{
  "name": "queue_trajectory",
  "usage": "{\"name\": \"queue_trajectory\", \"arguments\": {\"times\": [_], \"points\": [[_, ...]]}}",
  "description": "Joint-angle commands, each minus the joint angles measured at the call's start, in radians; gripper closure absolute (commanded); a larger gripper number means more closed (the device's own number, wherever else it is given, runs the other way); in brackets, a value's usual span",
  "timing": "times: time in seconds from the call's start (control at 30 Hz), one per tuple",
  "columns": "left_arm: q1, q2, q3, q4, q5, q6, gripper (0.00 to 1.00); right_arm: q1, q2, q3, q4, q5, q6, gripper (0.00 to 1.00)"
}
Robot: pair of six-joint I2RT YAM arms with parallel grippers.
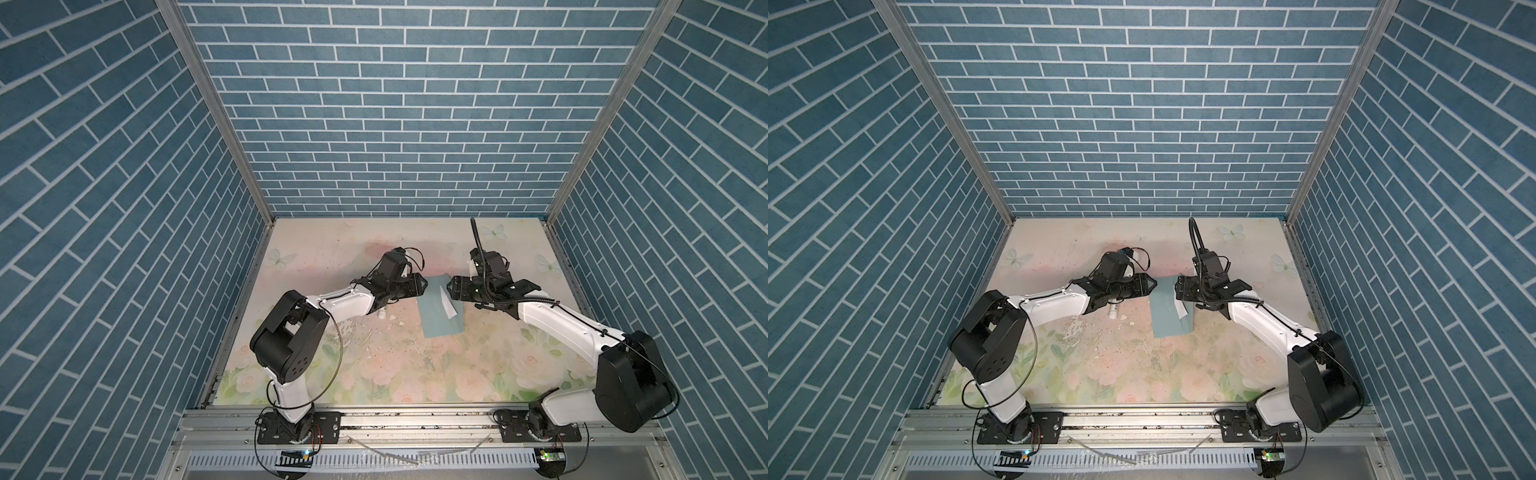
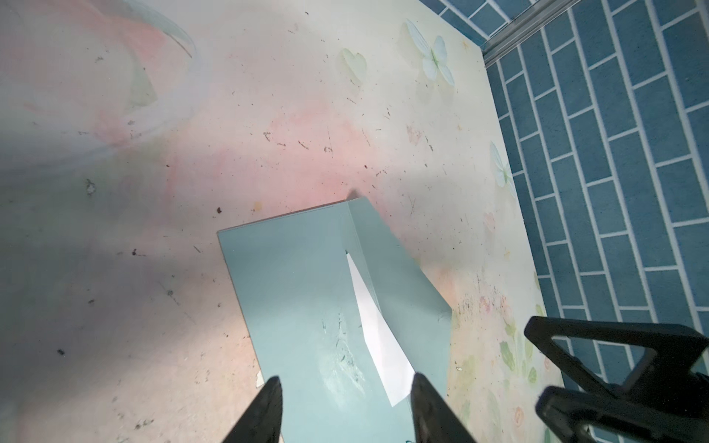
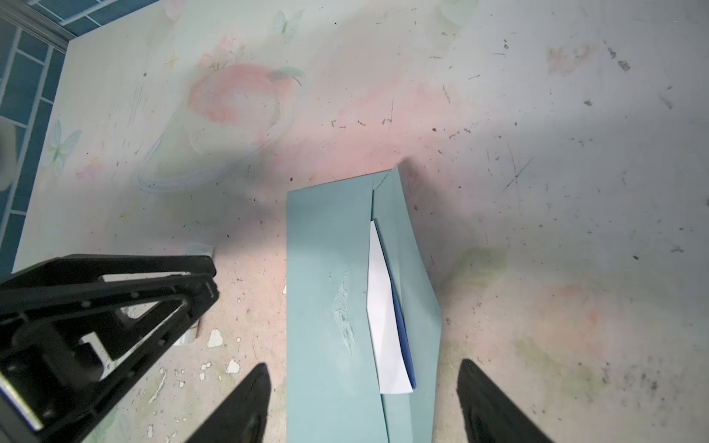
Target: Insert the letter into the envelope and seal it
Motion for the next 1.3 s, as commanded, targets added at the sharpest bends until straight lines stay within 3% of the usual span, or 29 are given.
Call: {"name": "queue_trajectory", "arguments": {"times": [0.0, 0.27, 0.4, 0.57, 1.0, 1.27], "points": [[-0.004, 0.001, -0.004, -0.003, 0.003, 0.003, 0.45, 0.005, 0.027, 0.045, -0.073, 0.023, -0.001, 0.23], [-0.01, 0.054, -0.005, 0.032, 0.031, -0.033, 0.47, 0.006, 0.08, 0.076, -0.043, -0.031, 0.037, 0.25], [-0.013, 0.073, -0.006, 0.043, 0.034, -0.044, 0.47, 0.013, 0.131, 0.098, -0.038, -0.065, 0.039, 0.31], [-0.017, 0.087, -0.008, 0.046, 0.037, -0.051, 0.48, 0.015, 0.186, 0.122, -0.039, -0.068, 0.039, 0.4], [-0.031, 0.12, -0.029, 0.068, 0.04, -0.069, 0.49, 0.015, 0.311, 0.152, -0.089, -0.063, 0.038, 0.42], [-0.041, 0.133, -0.043, 0.07, 0.038, -0.074, 0.5, 0.015, 0.346, 0.147, -0.091, -0.086, 0.045, 0.51]]}}
